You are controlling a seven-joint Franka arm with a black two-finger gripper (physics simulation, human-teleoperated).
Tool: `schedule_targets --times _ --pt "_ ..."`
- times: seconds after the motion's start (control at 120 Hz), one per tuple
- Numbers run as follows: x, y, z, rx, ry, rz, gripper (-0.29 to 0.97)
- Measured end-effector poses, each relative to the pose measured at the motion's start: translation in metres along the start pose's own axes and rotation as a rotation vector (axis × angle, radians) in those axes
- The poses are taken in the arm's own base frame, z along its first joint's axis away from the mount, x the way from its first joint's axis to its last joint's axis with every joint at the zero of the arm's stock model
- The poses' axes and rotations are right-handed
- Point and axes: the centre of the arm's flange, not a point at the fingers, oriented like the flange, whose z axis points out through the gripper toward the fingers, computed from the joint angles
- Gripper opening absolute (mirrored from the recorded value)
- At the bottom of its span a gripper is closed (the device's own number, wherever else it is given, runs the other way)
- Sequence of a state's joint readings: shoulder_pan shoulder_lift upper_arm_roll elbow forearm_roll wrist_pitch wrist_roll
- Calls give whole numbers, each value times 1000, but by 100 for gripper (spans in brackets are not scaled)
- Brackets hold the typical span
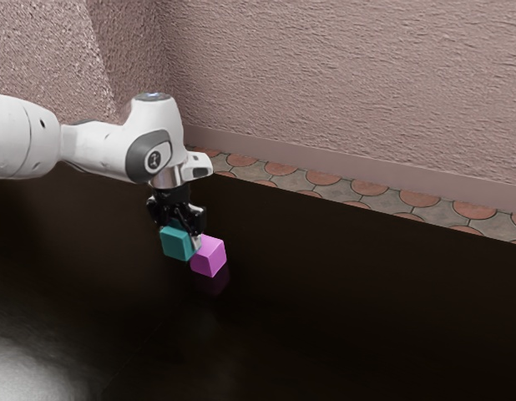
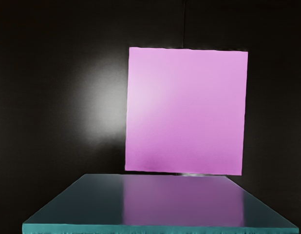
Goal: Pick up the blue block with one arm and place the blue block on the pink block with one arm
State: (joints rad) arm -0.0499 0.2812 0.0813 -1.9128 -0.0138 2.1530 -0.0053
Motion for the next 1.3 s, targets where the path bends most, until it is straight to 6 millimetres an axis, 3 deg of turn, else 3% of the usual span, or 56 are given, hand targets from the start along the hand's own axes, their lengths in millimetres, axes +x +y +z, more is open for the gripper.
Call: schedule_targets --times 0.183,0.35,1.025,1.3 --pt "43 3 -2 13 -7 37 34" --pt "61 2 3 14 -26 66 34" --pt "60 13 10 -55 -52 146 34" --pt "64 8 11 -54 -42 163 35"
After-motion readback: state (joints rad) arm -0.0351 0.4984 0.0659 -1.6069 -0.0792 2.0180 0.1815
